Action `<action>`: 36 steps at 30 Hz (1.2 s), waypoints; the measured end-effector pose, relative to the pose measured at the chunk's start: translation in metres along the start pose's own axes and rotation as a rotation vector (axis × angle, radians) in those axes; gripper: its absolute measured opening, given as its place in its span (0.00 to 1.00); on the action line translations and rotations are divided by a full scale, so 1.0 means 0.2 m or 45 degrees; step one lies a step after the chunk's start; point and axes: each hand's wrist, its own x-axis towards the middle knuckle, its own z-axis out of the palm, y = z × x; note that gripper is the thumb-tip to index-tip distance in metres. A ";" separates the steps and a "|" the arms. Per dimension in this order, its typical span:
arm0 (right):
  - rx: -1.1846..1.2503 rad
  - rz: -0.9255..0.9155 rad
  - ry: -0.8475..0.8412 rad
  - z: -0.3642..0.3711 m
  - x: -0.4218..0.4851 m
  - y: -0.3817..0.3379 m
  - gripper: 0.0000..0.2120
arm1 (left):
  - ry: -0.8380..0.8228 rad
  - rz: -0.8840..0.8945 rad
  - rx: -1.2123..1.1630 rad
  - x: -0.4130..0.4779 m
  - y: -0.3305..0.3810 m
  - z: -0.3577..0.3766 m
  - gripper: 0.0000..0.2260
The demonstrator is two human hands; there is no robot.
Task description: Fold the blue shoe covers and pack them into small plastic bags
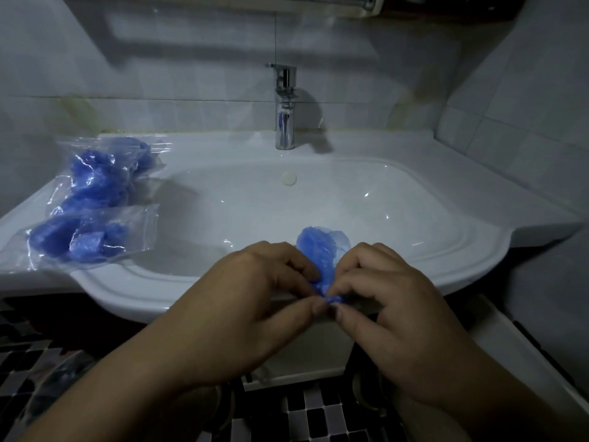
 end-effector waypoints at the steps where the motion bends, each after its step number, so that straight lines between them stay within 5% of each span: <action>1: 0.031 0.018 -0.019 0.00 0.00 0.00 0.05 | -0.014 0.007 -0.034 0.00 0.01 0.00 0.14; 8: 0.029 0.177 0.124 0.04 0.02 0.00 0.07 | 0.210 -0.185 -0.064 0.03 0.01 0.07 0.04; 16: -0.049 0.419 0.342 -0.03 0.03 0.03 0.11 | 0.263 -0.221 0.062 0.05 0.01 0.09 0.04; 20: 0.069 0.510 0.225 -0.02 0.03 0.03 0.09 | 0.237 -0.235 0.093 0.05 0.01 0.08 0.04; 30: 0.459 0.260 0.074 0.03 0.03 -0.03 0.16 | 0.223 -0.255 0.109 0.04 0.05 0.06 0.04; 36: 0.293 0.234 -0.067 0.03 0.03 -0.04 0.19 | 0.273 -0.241 0.019 0.03 0.05 0.07 0.20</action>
